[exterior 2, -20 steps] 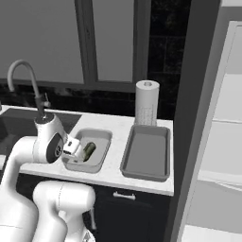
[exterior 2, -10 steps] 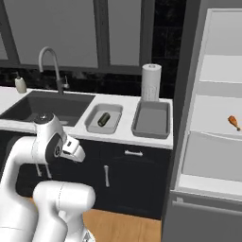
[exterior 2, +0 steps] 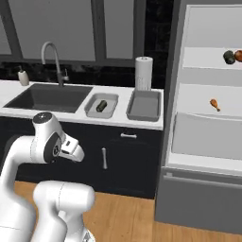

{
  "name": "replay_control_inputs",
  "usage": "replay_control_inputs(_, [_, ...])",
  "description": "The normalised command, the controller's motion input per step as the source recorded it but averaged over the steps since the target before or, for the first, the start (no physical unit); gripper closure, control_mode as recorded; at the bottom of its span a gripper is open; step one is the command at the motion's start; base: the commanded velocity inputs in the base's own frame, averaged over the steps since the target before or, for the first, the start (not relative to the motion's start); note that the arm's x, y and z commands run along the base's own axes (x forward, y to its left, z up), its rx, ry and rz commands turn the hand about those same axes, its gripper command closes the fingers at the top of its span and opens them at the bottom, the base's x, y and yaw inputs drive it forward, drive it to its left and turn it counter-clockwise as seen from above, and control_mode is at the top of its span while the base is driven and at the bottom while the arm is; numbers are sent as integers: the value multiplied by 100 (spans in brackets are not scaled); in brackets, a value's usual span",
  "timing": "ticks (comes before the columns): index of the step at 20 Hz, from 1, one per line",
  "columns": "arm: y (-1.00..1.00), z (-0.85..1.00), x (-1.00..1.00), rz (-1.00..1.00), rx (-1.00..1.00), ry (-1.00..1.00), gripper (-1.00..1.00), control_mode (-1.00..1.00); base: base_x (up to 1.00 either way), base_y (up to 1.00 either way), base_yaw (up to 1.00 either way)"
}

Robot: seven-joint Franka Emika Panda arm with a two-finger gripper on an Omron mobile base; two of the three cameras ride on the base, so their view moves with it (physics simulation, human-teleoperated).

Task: Place one cucumber and one chicken drumstick in each tupperware on the nearby counter, to pack two identical lunches.

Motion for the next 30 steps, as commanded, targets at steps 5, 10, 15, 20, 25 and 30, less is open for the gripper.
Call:
replay_control_inputs(5, [0,0,0,0,0,0,-100,100,-6,-74,-12])
replay_control_inputs(10, [0,0,0,0,0,0,-100,100,-21,-71,-4])
replay_control_inputs(15, [0,0,0,0,0,0,-100,100,-12,-79,0])
replay_control_inputs(20, [0,0,0,0,0,0,-100,100,-26,-82,0])
replay_control_inputs(25, [0,0,0,0,0,0,-100,100,-10,-72,0])
replay_control_inputs(30, [0,0,0,0,0,0,-100,100,46,-30,0])
